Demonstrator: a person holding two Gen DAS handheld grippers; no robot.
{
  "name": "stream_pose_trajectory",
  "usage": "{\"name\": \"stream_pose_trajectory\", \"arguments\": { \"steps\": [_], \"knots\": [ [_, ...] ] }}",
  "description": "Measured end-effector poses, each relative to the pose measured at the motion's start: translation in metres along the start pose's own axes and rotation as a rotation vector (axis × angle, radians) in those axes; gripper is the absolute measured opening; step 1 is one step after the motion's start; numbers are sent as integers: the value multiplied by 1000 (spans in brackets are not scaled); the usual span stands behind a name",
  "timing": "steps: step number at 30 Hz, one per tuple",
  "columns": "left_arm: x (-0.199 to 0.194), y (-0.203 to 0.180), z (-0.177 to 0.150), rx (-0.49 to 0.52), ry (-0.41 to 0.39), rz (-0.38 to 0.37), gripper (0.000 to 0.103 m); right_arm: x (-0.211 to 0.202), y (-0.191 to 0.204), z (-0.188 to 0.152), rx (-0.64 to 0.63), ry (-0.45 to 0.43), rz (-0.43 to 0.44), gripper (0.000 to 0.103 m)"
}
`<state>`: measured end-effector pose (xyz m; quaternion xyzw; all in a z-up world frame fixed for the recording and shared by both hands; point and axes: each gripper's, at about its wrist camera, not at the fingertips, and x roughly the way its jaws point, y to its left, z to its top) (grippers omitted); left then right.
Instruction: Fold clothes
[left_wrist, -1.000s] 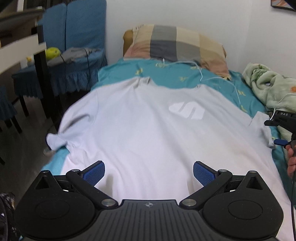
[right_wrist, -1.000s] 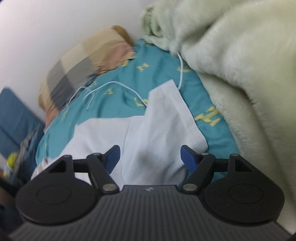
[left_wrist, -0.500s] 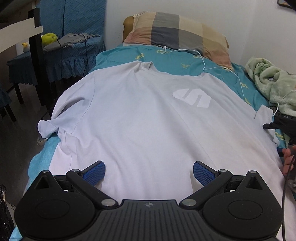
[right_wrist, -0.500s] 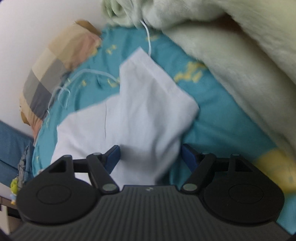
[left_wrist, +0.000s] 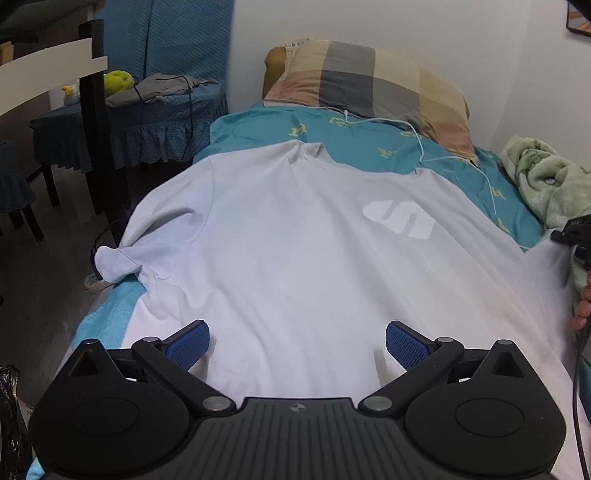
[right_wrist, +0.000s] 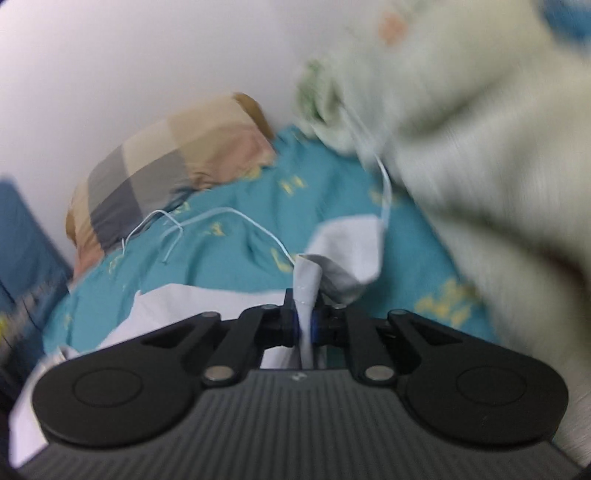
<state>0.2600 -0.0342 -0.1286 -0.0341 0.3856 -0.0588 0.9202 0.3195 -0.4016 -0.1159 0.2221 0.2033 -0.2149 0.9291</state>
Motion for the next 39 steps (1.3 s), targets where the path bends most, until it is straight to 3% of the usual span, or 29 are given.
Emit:
{"name": "stream_pose_trajectory", "arguments": {
  "steps": [4,8,13,15,19,20,23,24,29,34,39],
  "knots": [
    [-11,13,8,-34,-35,-3,103,-39,61,7,-252,-117,55,9],
    [-21,36,16,-92,-69,10,103,-69,130,-18,-476,-145,185,10],
    [-28,69,22,-186,-88,10,103,-69,194,-83,-635,-26,323,10],
    [-26,79,22,-214,-80,6,103,-58,199,-101,-628,67,336,11],
    [-20,89,21,-249,-55,-27,102,-44,193,-111,-547,242,385,15],
    [-20,86,20,-245,-52,-37,102,-46,190,-108,-525,268,403,22],
    [-19,80,18,-231,-41,-67,102,-76,176,-96,-479,290,449,62],
    [-19,78,17,-226,-37,-77,102,-88,174,-91,-468,277,462,67],
    [-25,56,9,-163,-34,-102,102,-167,141,-58,-403,278,480,68],
    [-51,23,-7,-61,-49,-116,102,-252,95,-35,-350,291,427,69],
    [-80,-4,-31,-13,-38,-165,102,-312,42,-32,-310,224,393,69]
  ]
}}
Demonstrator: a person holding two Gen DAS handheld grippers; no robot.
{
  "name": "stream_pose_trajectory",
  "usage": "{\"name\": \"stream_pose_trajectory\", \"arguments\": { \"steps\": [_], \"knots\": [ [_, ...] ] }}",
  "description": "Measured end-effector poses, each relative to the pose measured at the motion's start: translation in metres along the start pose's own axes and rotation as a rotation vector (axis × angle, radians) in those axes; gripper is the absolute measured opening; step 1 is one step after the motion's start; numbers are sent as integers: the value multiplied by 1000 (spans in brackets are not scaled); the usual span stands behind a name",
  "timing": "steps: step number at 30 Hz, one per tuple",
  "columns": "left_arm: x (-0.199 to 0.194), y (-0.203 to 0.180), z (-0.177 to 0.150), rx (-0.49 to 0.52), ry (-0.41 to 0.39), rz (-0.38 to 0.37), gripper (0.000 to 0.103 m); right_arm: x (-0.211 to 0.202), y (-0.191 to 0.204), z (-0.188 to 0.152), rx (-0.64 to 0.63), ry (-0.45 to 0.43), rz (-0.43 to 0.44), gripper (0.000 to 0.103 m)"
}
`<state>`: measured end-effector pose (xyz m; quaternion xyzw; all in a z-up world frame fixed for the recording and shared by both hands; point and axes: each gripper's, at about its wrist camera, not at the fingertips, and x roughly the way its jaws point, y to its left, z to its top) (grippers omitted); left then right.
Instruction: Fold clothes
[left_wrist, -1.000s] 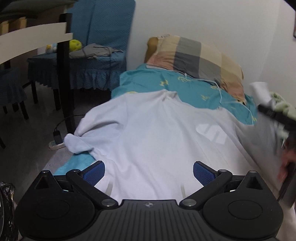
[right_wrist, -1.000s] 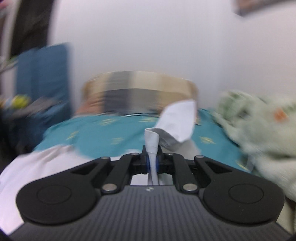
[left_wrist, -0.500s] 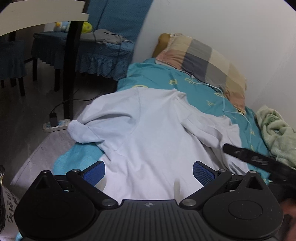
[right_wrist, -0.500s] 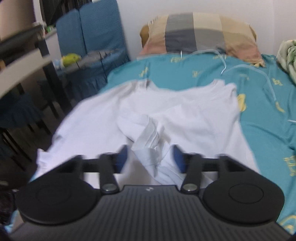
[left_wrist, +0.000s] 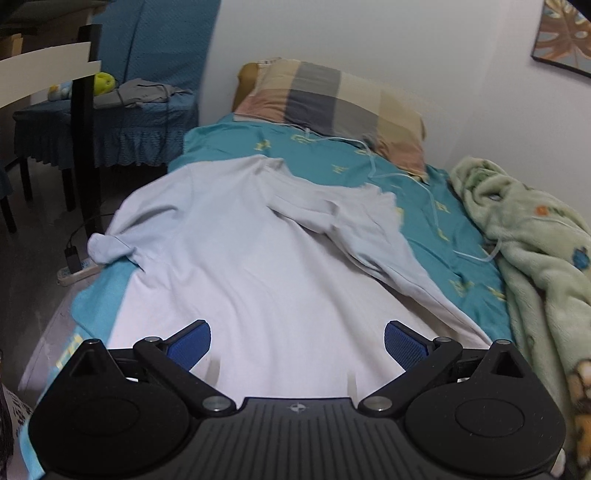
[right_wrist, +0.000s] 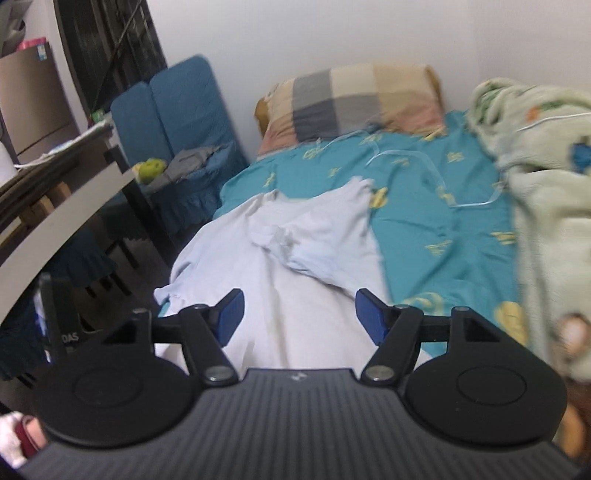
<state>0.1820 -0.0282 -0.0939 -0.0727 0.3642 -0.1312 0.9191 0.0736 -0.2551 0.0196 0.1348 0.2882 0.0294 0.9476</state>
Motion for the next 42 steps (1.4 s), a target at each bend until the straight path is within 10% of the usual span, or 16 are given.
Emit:
{"name": "stream_pose_trajectory", "arguments": {
  "steps": [14,22,25,29,38,42],
  "knots": [
    [-3,-166,-57,155,76,-190,94,-67,-116,-8,233,-205,-227,69],
    [55,-245,-80,253,136,-159,82,-66,-147,-21,324,-249,-274,69],
    [74,-256,-88,318,156,-99,51,-60,-152,-20,331,-241,-265,69],
    [80,-235,-87,268,169,-91,8,-55,-154,-20,329,-229,-252,69],
    [28,-118,-52,-41,262,-293,2,-50,-150,-21,335,-178,-207,69],
    [25,-62,-46,-93,262,-211,0,-40,-142,-21,302,-129,-188,69]
  ]
}}
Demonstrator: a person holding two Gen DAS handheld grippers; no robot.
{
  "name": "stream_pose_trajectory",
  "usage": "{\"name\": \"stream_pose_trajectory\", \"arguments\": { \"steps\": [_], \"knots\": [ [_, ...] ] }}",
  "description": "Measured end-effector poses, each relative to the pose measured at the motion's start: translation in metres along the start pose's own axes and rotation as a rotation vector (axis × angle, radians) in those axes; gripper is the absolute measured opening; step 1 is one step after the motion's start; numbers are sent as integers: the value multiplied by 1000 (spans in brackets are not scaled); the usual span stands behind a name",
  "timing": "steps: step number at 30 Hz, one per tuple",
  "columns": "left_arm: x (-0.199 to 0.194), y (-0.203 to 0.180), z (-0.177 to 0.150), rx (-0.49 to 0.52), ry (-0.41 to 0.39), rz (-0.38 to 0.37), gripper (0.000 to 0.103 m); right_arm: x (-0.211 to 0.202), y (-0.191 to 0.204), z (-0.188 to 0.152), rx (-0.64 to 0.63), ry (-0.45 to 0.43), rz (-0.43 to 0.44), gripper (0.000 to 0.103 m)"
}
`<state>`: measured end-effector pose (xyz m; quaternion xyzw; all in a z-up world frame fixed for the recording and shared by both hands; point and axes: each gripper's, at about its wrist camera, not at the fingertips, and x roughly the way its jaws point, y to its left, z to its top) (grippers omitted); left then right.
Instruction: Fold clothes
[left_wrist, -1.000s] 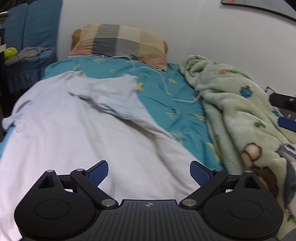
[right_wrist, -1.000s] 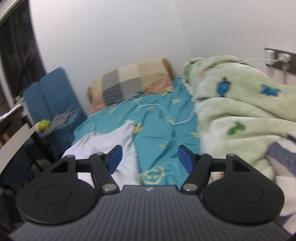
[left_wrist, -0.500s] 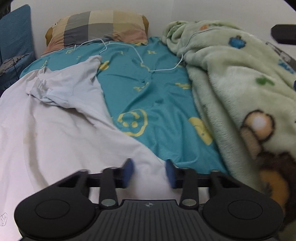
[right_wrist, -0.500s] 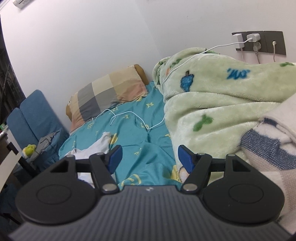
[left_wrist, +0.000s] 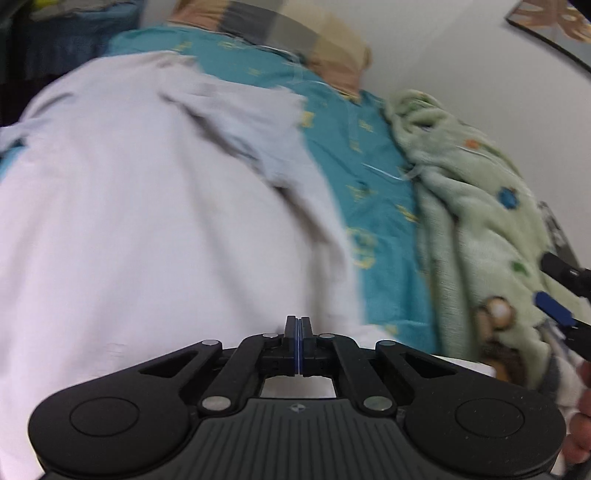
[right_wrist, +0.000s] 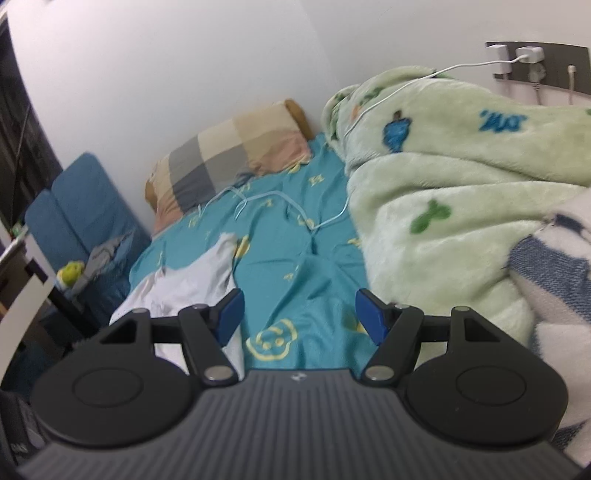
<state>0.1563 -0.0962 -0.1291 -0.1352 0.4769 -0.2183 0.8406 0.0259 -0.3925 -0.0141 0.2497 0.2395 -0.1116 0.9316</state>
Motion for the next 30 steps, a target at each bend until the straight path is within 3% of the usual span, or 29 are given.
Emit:
{"name": "stream_pose_trajectory", "arguments": {
  "steps": [4,7,9,10,13,17,19,25,30],
  "knots": [
    [5,39,1,-134,33,-20,0,9,7,-3,-17,61,24,69],
    [5,28,0,-128,42,-51,3,8,9,-4,-17,72,22,69],
    [2,8,1,-86,44,-78,11,6,9,-4,-14,70,17,69],
    [-1,-9,-1,-53,35,-89,20,6,9,-4,-16,69,12,69],
    [-6,-61,-6,110,-17,-112,46,5,10,-3,-15,63,-4,69],
    [1,-134,-20,408,-58,-159,64,1,5,-1,8,36,-29,69],
    [11,-157,-24,535,-32,-219,70,-2,-1,0,36,15,-42,69],
    [50,-185,-32,900,85,-235,75,-2,-18,1,124,13,-37,69],
    [80,-185,-32,1064,193,-262,75,7,-19,-1,120,36,-21,69]
  ]
}}
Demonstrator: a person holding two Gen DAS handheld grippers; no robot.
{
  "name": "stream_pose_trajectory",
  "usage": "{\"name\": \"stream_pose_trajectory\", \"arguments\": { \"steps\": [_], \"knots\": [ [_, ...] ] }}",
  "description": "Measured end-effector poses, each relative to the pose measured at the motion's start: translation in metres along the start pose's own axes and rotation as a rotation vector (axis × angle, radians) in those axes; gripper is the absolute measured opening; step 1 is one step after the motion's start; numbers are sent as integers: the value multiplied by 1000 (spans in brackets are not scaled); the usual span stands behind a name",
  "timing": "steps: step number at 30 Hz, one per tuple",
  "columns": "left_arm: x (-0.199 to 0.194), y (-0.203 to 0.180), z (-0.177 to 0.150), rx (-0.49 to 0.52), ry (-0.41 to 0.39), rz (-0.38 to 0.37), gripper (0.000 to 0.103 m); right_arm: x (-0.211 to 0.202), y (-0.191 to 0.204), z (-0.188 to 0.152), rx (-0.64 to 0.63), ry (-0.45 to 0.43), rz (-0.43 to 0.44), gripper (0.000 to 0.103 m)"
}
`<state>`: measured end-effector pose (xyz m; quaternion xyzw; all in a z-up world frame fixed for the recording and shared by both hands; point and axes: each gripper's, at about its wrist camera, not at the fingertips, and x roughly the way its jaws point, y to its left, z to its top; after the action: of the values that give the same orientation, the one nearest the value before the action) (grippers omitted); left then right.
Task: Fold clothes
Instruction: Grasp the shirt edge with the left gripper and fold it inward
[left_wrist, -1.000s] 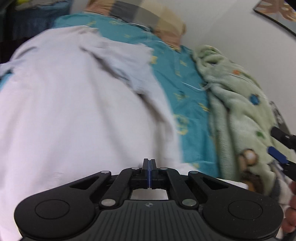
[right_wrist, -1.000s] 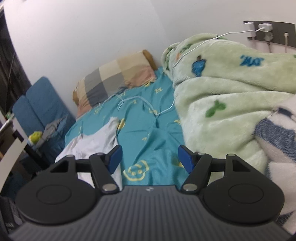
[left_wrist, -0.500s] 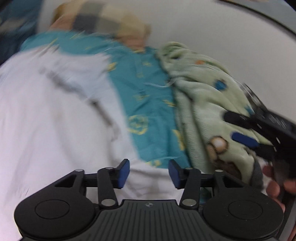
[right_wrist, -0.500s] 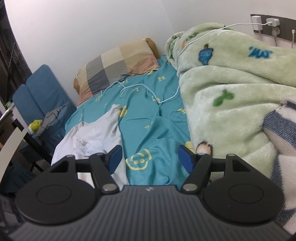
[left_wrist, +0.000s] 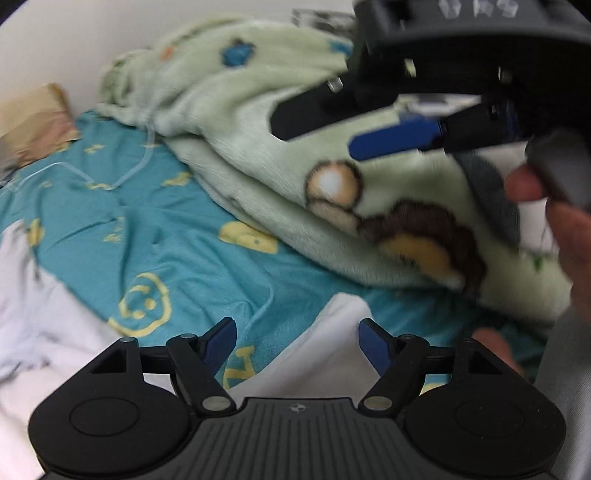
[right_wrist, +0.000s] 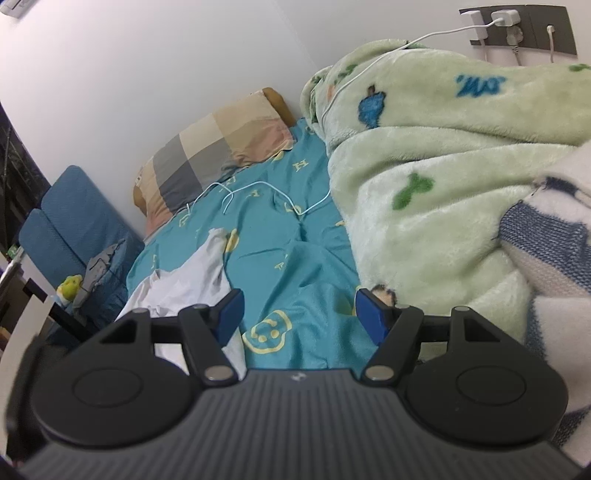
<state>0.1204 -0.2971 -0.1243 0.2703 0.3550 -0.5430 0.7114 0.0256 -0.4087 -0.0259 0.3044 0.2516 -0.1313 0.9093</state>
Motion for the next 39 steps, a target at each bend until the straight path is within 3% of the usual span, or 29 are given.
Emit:
{"name": "stream_pose_trajectory", "arguments": {
  "steps": [3,4,5,6,7,13,18,22,28,31,34,36,38,39],
  "knots": [
    [20,4,-2,45,59,-14,66,7,-3,-1,10,20,-4,69],
    [26,5,-4,42,78,-26,49,8,-3,-1,11,26,-6,69],
    [31,7,-5,38,97,-39,20,10,-4,-1,10,30,-9,69],
    [31,7,-7,34,94,-57,7,12,-4,-2,7,35,-14,69],
    [30,8,-9,31,88,-76,4,14,-5,-2,5,40,-19,69],
    [-30,14,-24,-16,-20,-159,2,19,-8,-2,24,61,-16,69],
    [-95,10,-61,-53,-40,-123,2,16,-6,-3,34,61,-1,69],
    [-126,9,-108,-153,-25,-66,2,16,2,-5,8,77,13,69],
    [-128,14,-168,-351,22,9,2,29,39,-20,-170,197,90,69],
    [-131,22,-183,-450,-6,11,3,33,66,-37,-302,261,153,69],
    [-144,33,-191,-538,-48,8,7,36,83,-52,-338,311,188,68],
    [-160,43,-197,-594,-85,20,19,39,93,-62,-346,343,202,68],
    [-176,57,-203,-672,-125,24,39,43,101,-72,-328,370,204,65],
    [-183,66,-206,-722,-150,22,42,45,105,-77,-318,384,207,61]
  ]
}}
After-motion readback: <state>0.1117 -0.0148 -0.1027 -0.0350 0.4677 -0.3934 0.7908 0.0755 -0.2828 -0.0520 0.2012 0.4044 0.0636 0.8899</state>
